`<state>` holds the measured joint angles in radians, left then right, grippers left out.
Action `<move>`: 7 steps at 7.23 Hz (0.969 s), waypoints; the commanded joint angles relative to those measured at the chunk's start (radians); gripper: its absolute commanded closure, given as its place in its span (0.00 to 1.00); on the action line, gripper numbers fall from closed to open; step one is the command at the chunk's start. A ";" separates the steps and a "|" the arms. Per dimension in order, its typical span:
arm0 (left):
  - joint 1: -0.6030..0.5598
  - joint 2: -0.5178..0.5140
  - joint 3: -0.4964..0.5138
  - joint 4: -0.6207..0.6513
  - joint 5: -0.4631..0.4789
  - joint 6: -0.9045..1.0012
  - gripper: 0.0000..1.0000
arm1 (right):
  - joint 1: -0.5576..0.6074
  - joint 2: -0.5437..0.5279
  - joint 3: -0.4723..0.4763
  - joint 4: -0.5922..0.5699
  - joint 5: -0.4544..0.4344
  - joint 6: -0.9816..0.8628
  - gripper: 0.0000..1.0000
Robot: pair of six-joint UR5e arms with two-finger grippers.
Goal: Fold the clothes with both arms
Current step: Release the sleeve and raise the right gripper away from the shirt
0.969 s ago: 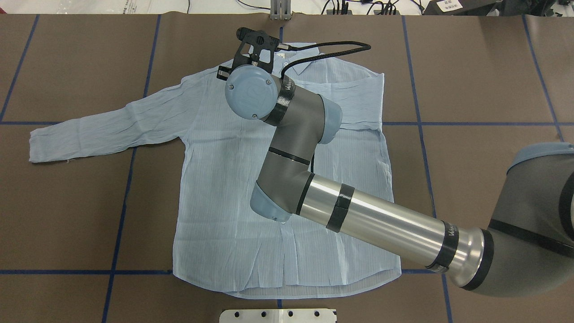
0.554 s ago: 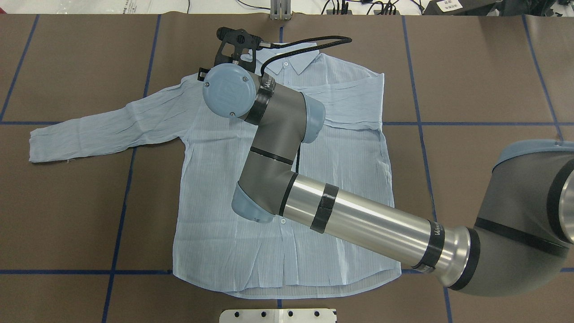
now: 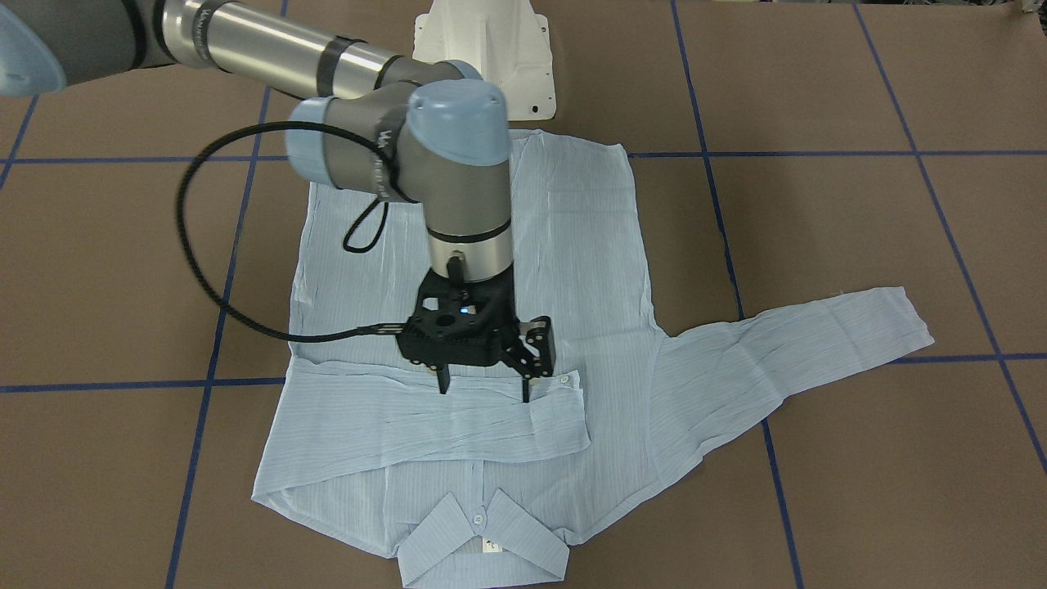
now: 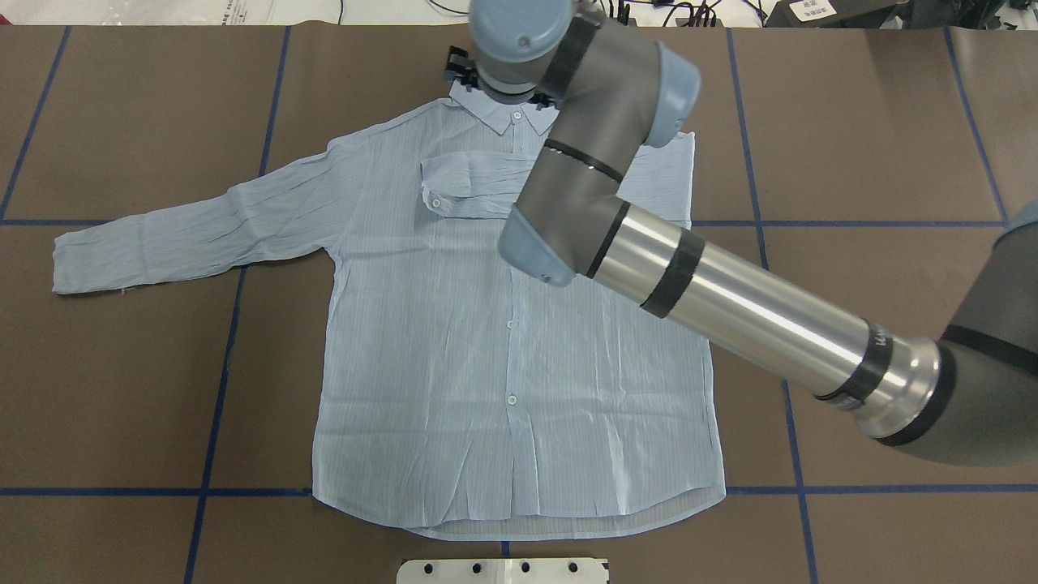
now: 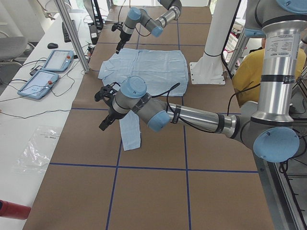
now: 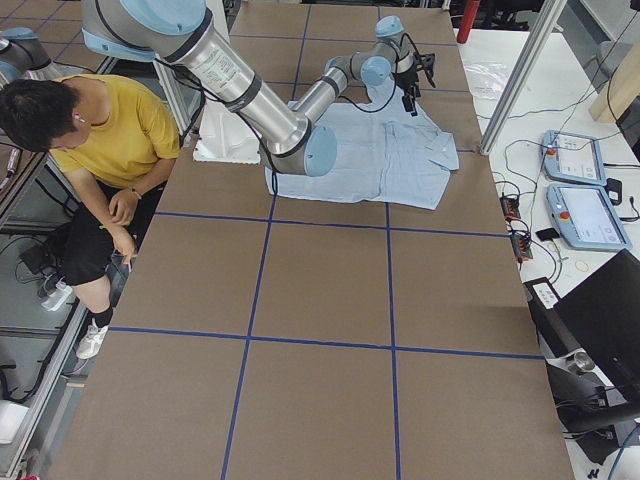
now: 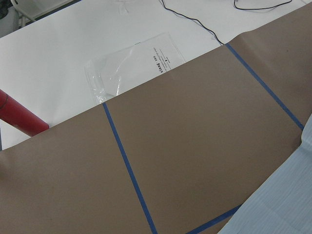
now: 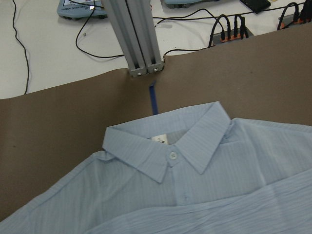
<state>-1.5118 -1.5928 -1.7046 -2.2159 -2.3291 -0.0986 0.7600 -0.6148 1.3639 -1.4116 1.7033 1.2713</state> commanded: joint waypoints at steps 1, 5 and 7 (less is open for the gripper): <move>0.149 0.004 0.180 -0.346 0.039 -0.347 0.00 | 0.189 -0.310 0.319 -0.075 0.235 -0.224 0.00; 0.401 0.045 0.401 -0.712 0.280 -0.796 0.22 | 0.408 -0.647 0.483 -0.058 0.423 -0.524 0.00; 0.491 0.091 0.401 -0.743 0.359 -0.806 0.22 | 0.475 -0.779 0.553 -0.058 0.446 -0.644 0.00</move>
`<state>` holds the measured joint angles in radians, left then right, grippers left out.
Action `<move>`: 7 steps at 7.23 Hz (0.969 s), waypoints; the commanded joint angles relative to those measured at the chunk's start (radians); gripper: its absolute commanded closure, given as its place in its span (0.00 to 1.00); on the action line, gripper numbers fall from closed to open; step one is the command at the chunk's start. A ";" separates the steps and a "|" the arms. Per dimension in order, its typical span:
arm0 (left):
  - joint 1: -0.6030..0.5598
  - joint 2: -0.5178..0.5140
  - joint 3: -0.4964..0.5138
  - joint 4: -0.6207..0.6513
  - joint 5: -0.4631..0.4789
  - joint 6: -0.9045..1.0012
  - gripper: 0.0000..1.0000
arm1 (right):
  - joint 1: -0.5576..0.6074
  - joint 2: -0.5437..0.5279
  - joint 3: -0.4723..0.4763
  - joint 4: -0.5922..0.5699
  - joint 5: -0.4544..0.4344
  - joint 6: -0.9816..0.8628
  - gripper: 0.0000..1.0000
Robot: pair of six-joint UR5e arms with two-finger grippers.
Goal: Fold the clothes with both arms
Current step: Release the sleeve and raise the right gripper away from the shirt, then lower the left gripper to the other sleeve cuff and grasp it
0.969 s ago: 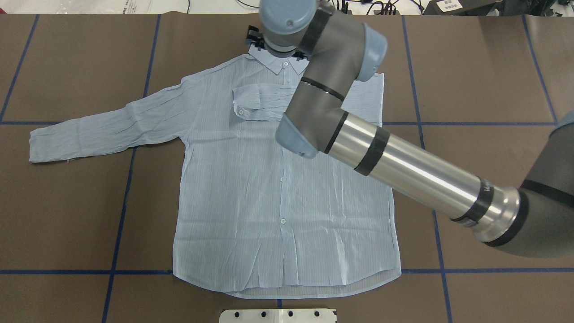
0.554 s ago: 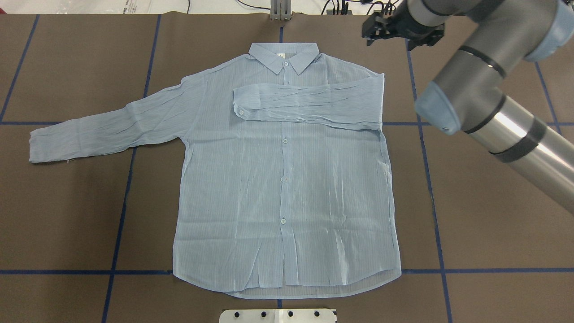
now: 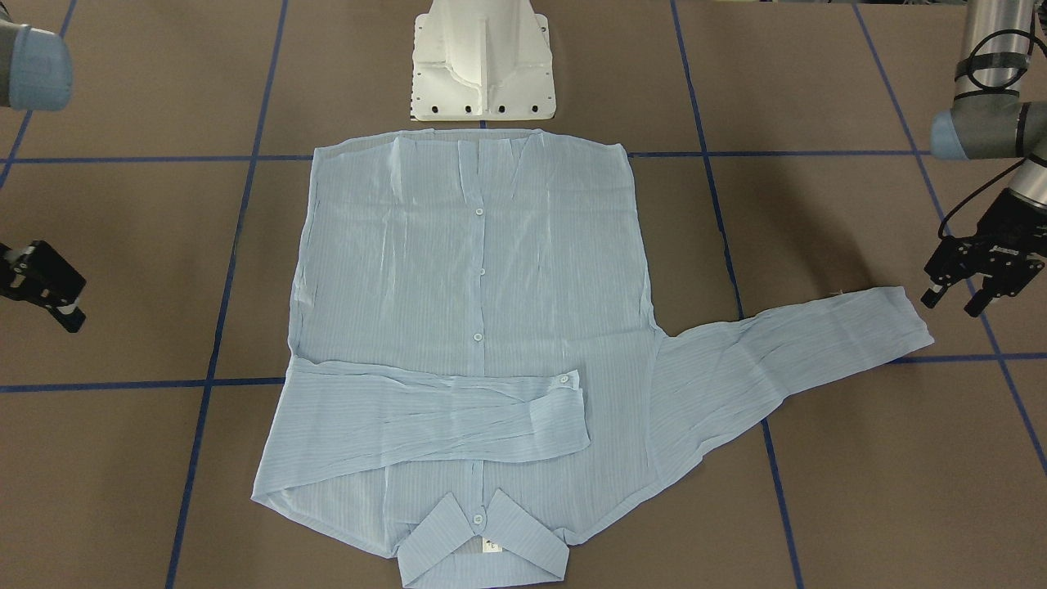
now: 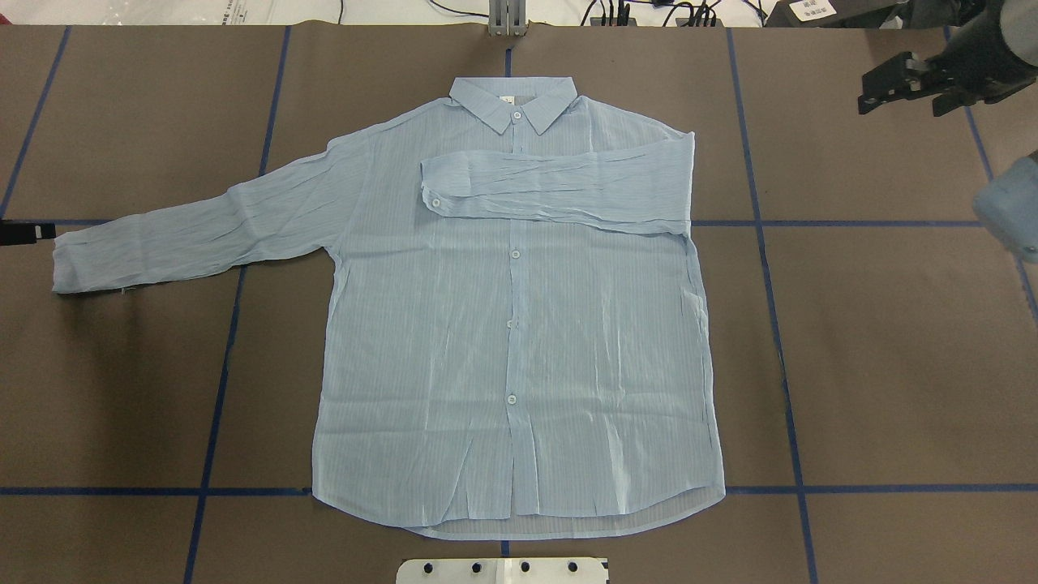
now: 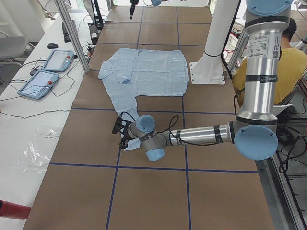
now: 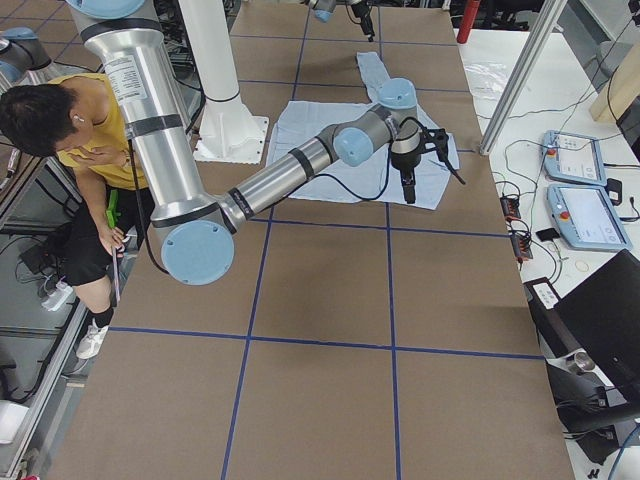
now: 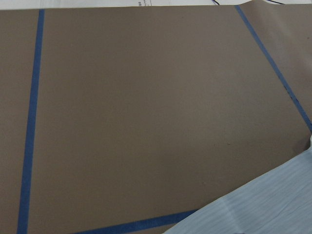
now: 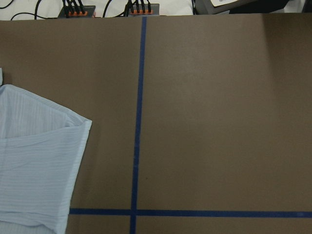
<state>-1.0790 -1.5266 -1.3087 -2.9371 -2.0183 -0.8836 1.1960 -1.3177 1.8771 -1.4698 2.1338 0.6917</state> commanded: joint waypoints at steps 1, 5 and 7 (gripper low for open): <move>0.101 0.045 0.005 -0.020 0.091 -0.021 0.22 | 0.048 -0.093 0.057 0.002 0.015 -0.076 0.00; 0.156 0.056 0.005 -0.019 0.133 -0.020 0.42 | 0.050 -0.130 0.063 0.051 0.017 -0.083 0.00; 0.157 0.060 0.002 -0.019 0.133 -0.020 0.90 | 0.050 -0.130 0.067 0.051 0.017 -0.083 0.00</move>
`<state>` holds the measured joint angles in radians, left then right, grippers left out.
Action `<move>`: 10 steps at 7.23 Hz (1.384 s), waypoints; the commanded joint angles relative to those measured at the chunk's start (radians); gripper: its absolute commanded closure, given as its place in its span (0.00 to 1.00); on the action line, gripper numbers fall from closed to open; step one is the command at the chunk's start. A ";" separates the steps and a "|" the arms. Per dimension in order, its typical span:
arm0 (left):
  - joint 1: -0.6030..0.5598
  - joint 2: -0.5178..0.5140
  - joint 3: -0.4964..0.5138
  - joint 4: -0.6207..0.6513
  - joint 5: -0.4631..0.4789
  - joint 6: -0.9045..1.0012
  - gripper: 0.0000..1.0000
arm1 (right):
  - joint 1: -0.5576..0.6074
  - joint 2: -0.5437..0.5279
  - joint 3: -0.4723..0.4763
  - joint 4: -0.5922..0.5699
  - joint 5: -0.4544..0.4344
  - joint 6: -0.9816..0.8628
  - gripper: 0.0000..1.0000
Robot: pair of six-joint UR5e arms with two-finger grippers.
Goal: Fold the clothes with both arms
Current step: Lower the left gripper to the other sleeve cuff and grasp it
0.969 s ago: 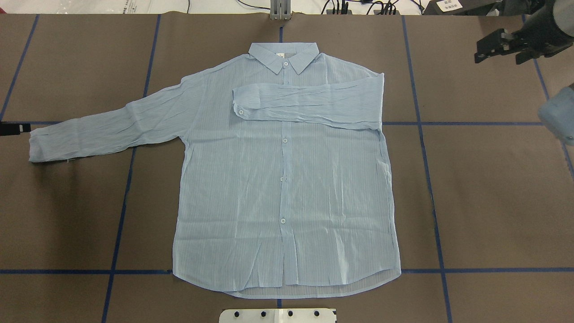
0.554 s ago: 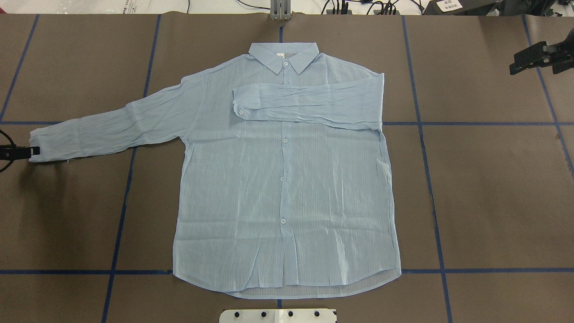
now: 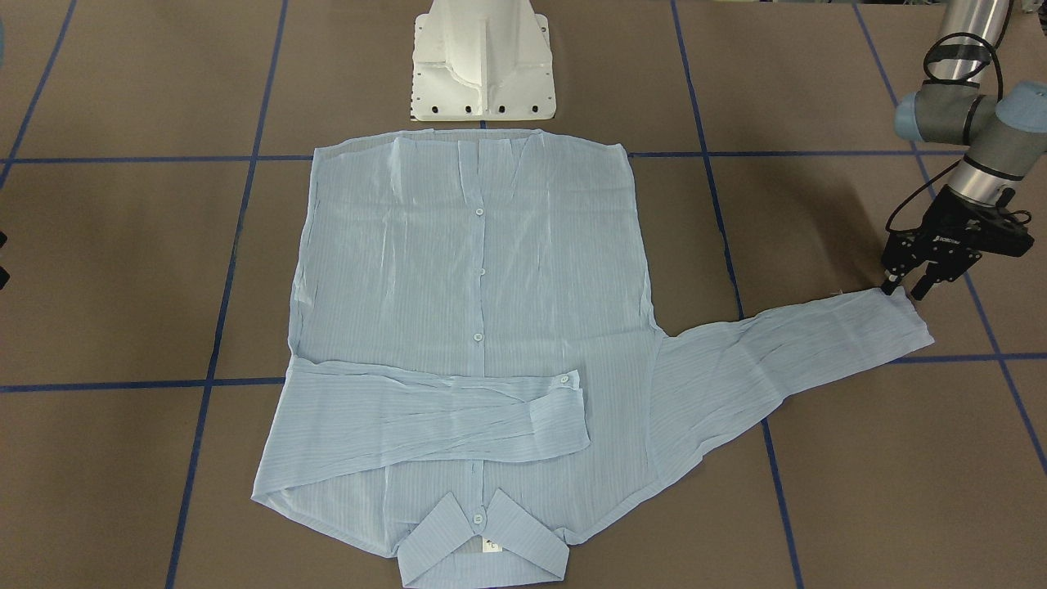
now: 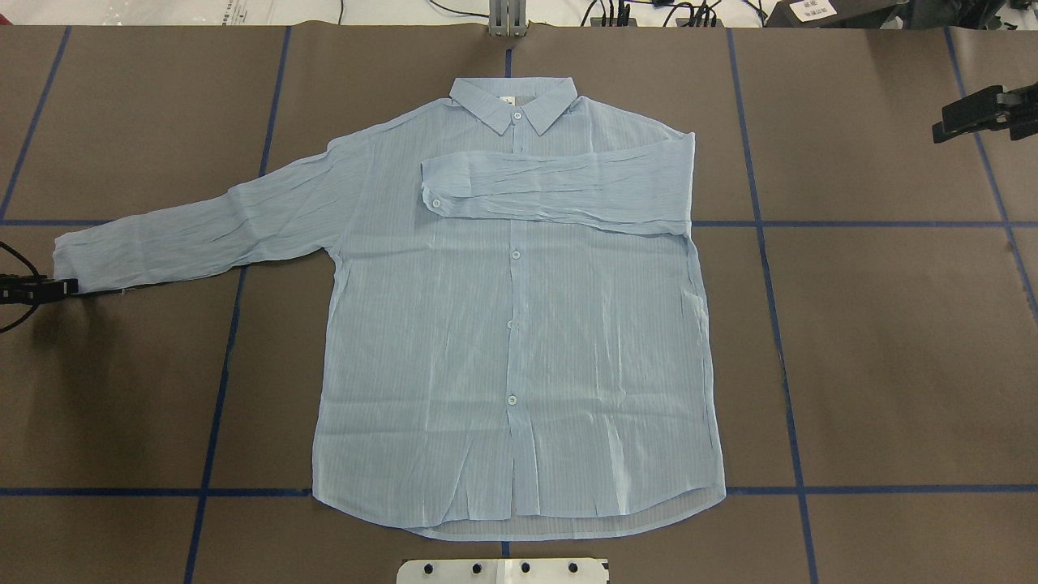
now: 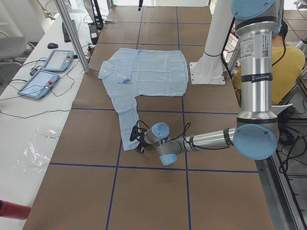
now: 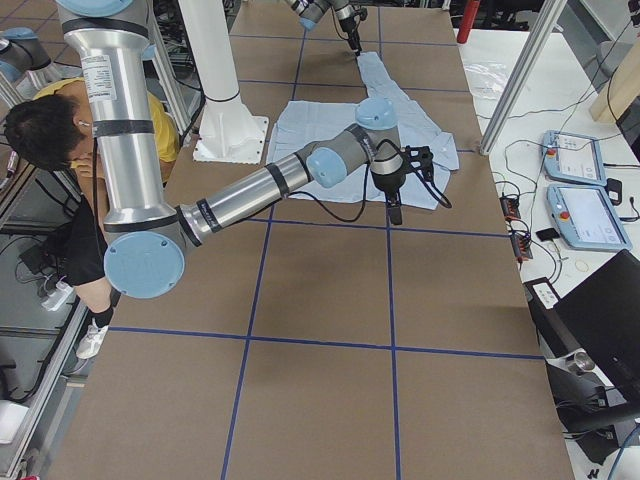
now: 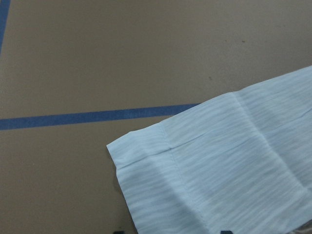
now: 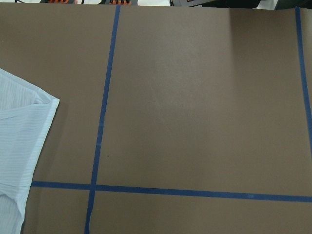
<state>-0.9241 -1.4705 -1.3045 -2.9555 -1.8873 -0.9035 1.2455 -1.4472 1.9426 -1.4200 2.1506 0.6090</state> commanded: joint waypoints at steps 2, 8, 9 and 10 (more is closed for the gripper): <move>-0.001 0.006 -0.009 -0.002 -0.009 0.002 1.00 | -0.001 -0.001 0.004 0.001 0.000 0.001 0.00; -0.010 -0.106 -0.283 0.028 -0.007 -0.079 1.00 | -0.001 0.004 0.002 0.001 -0.001 0.015 0.00; -0.009 -0.251 -0.282 0.147 -0.003 -0.201 1.00 | -0.001 0.002 0.006 0.001 -0.001 0.018 0.00; -0.004 -0.389 -0.280 0.276 0.001 -0.260 1.00 | -0.001 0.002 0.006 0.001 -0.001 0.018 0.00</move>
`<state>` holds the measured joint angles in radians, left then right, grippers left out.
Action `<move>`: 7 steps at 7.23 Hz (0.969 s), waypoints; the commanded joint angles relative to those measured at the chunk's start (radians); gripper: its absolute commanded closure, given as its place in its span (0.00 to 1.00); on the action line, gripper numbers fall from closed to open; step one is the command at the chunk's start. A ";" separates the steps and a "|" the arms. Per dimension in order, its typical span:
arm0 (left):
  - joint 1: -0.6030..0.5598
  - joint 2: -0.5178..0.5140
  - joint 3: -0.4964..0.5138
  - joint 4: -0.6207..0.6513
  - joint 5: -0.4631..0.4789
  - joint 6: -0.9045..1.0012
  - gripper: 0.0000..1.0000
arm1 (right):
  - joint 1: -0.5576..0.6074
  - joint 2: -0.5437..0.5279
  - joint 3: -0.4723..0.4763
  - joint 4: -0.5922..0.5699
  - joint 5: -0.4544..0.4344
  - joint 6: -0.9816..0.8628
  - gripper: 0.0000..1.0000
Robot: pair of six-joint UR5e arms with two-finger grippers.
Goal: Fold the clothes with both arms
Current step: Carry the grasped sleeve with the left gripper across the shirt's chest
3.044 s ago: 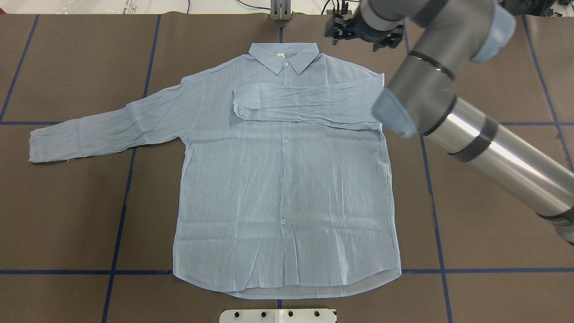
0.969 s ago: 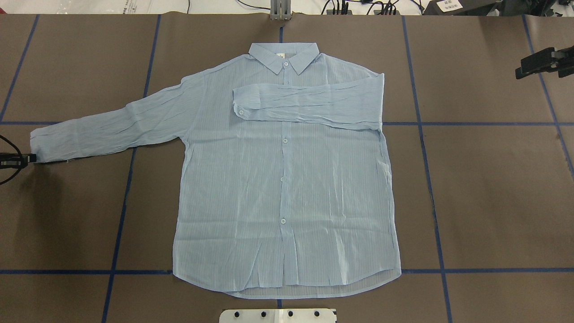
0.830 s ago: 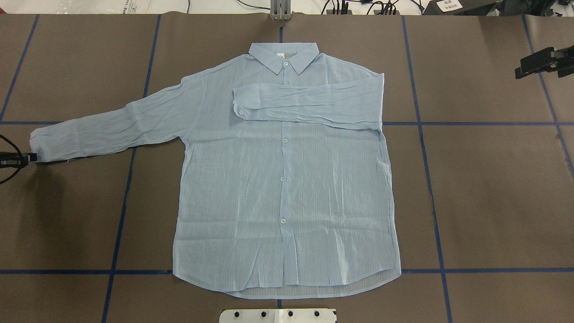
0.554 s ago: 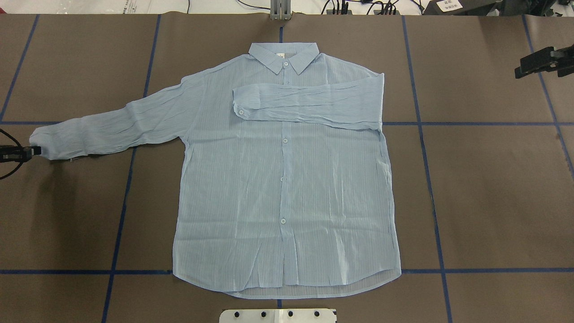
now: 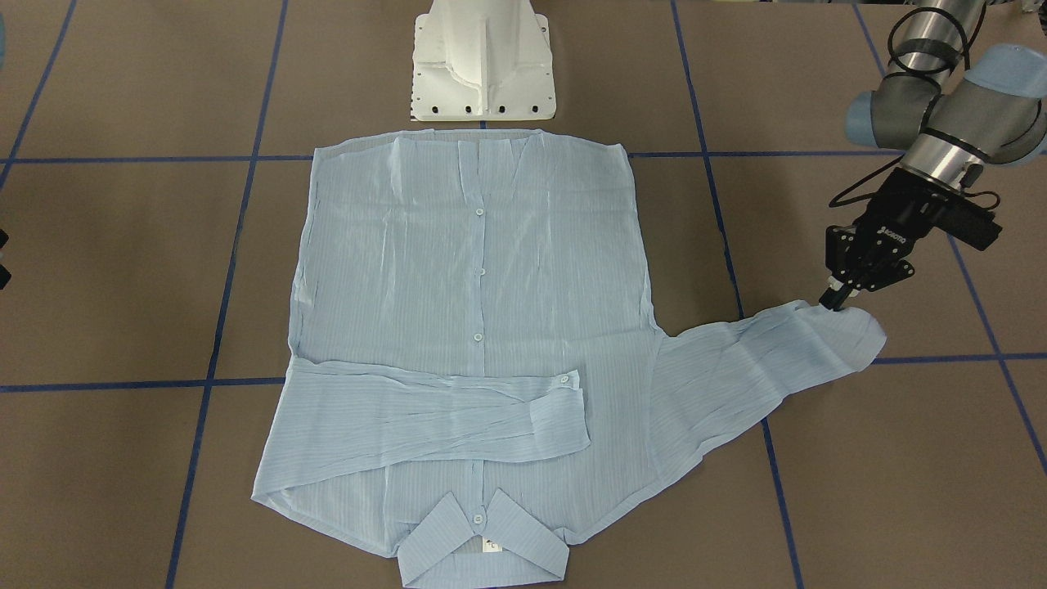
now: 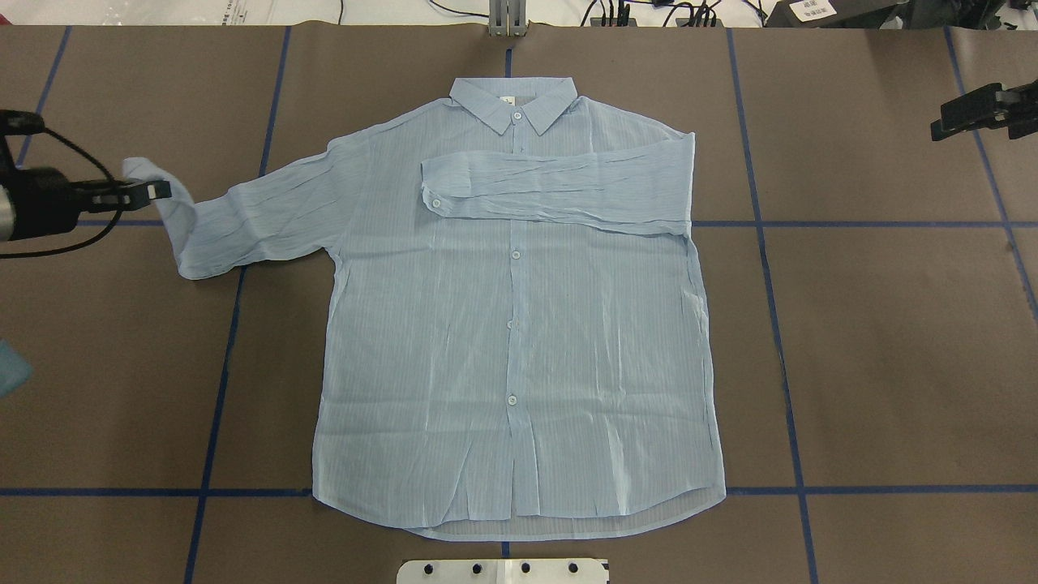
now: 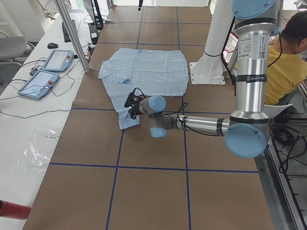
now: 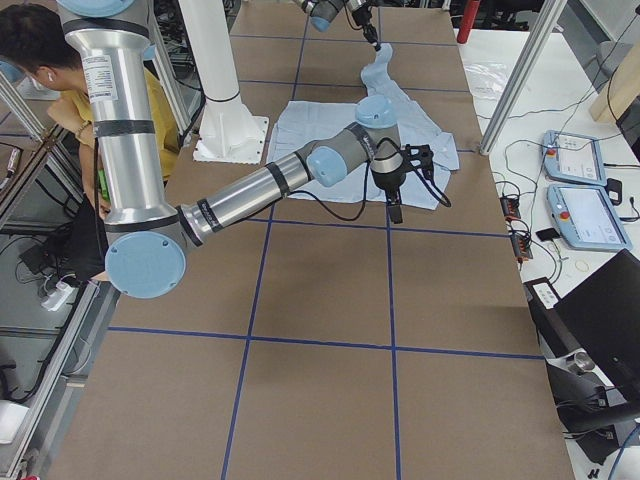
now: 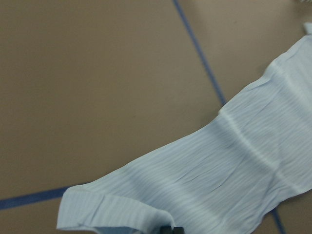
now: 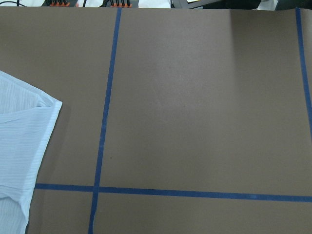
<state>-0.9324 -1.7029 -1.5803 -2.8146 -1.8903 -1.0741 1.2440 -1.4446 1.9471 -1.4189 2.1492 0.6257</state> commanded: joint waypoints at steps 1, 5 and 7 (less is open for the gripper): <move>0.027 -0.281 -0.004 0.250 0.005 -0.152 1.00 | 0.000 0.000 -0.002 0.000 0.000 0.002 0.00; 0.249 -0.547 0.017 0.400 0.198 -0.263 1.00 | 0.000 -0.002 -0.007 0.000 -0.002 0.008 0.00; 0.350 -0.599 0.060 0.429 0.326 -0.264 1.00 | 0.000 -0.002 -0.011 -0.002 -0.003 0.006 0.00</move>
<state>-0.6435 -2.2664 -1.5518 -2.3989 -1.6397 -1.3317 1.2441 -1.4464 1.9381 -1.4199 2.1466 0.6328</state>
